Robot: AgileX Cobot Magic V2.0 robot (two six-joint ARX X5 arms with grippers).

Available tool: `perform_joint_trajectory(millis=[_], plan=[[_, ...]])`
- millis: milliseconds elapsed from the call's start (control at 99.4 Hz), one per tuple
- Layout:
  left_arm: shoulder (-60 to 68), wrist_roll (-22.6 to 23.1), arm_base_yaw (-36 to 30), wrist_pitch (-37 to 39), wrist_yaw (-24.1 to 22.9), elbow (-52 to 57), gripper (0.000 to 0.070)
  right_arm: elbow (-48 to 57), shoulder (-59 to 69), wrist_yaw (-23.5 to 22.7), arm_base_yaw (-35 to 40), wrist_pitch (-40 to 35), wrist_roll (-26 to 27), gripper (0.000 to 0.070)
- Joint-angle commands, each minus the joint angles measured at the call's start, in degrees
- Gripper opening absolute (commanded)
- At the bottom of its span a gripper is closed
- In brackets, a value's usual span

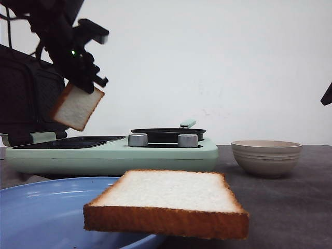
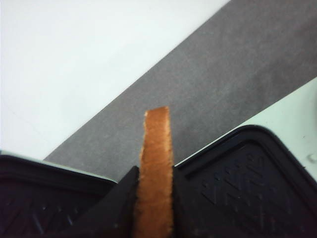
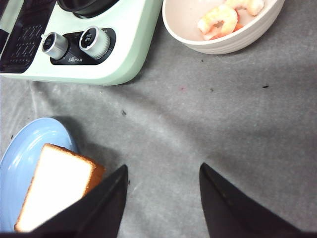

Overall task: Make breakfast with bread and shrimp
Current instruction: 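Lift the bread slice and carry it over the sandwich maker plate, then lower the bread onto the sandwich plate and open the left gripper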

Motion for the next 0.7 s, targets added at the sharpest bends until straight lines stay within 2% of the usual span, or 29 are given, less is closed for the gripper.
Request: perform_joint_trajectory(millis=[0,694], plan=[[1.99,3.21,-0.37,2.19,-1.25,2.23,0.0003,1.07,0.24,0.17,-0.07,0.72,-0.90,0.0281],[6.16,3.69,-0.61,3.80,-1.11,2.93,0.0003,1.07,0.24,0.22,-0.07,0.74,-1.09,0.0280]])
